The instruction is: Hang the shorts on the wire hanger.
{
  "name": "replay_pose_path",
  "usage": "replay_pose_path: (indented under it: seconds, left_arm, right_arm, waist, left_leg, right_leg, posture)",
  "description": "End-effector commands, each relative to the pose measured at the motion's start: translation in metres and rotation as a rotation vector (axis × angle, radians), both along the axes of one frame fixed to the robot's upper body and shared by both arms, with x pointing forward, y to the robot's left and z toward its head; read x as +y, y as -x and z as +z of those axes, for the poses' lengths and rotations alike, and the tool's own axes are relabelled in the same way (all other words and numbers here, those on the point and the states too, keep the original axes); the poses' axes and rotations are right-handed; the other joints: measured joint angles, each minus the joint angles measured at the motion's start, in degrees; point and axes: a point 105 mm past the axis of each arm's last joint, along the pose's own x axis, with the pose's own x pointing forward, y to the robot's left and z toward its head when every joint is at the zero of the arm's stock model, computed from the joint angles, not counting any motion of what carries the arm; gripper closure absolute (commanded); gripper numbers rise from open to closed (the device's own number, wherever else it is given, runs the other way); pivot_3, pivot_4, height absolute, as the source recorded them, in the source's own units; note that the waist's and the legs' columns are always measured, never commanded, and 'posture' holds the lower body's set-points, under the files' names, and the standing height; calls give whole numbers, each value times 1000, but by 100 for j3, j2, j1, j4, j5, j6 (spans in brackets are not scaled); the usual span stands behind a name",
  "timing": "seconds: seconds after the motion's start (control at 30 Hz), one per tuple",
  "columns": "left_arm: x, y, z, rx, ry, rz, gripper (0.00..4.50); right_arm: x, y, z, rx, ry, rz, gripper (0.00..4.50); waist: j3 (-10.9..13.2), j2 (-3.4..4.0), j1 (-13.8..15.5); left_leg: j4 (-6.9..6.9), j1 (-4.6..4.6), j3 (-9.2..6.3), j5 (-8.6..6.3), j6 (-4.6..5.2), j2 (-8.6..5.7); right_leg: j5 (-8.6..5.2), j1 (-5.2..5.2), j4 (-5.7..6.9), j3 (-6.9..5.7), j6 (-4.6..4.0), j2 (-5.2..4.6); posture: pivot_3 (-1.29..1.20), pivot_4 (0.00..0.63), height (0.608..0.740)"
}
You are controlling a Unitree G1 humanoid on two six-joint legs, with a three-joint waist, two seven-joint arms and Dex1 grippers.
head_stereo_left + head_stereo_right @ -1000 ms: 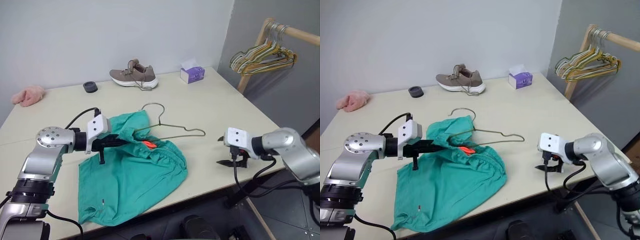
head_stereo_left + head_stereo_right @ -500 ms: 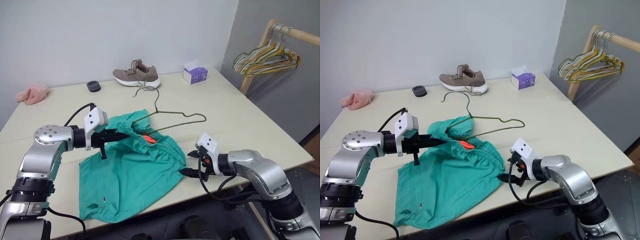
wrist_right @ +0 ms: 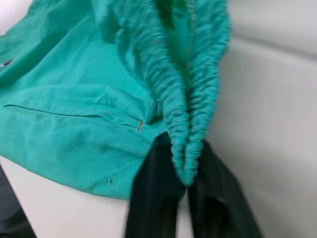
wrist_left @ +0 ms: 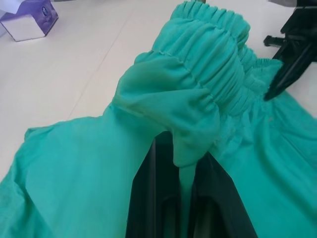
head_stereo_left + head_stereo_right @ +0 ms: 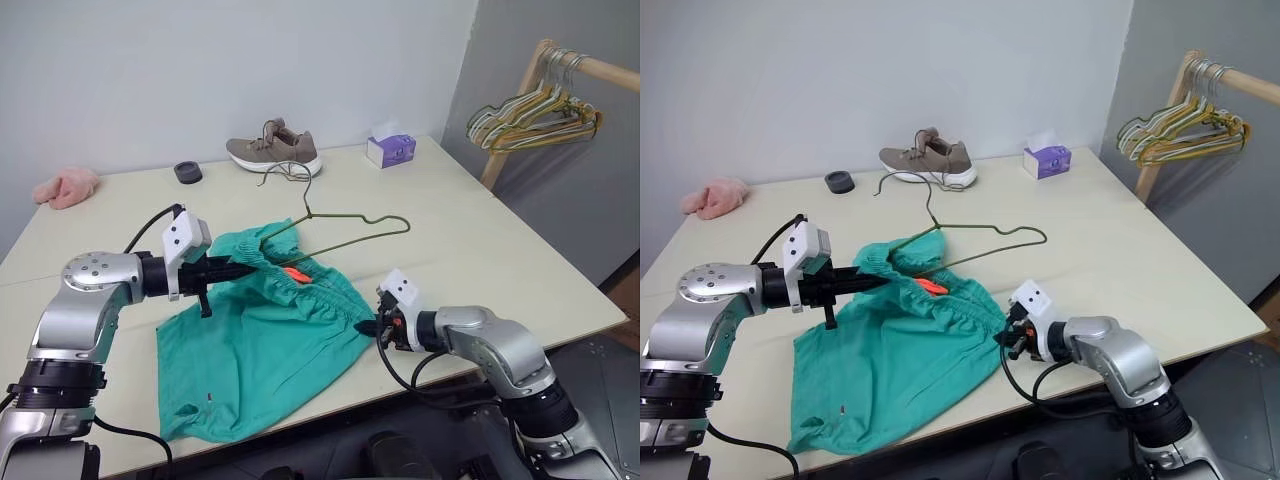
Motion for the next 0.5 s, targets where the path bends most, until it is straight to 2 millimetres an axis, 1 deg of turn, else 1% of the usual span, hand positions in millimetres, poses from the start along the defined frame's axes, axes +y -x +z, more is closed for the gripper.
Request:
replay_pose_path:
  seconds: [0.03, 0.2, 0.33, 0.5]
  left_arm:
    - [4, 11, 25, -13, 55, -18, 4500]
    - [11, 27, 27, 71, 74, -39, 4500]
    - [15, 34, 26, 97, 47, -48, 4500]
    - [26, 41, 24, 112, -16, -50, 4500]
  right_arm:
    - [-20, -17, 18, -76, -23, -69, 4493]
    - [-50, -30, 30, -93, -28, -116, 4493]
    - [-64, -30, 36, -76, -27, -113, 4493]
    - [-83, -28, 41, -56, -8, -118, 4493]
  waist:
    - [0, 0, -2]
    - [1, 2, 7]
    - [1, 2, 48]
    - [3, 4, 59]
  left_leg:
    - [0, 0, 0, 0, 0, 0]
    - [-1, 4, 1, 0, 0, 1]
    - [-3, 4, 1, 0, 0, 1]
    - [-2, 5, 5, 0, 1, 1]
  right_leg:
    - [0, 0, 0, 0, 0, 0]
    - [-1, 1, 1, 0, 1, 2]
    - [-1, 2, 0, -1, 1, 2]
    - [-1, 3, 0, 2, 2, 2]
  posture:
    - [-262, 0, 740]
    - [-254, 0, 740]
    - [-252, 0, 740]
    - [-250, 0, 740]
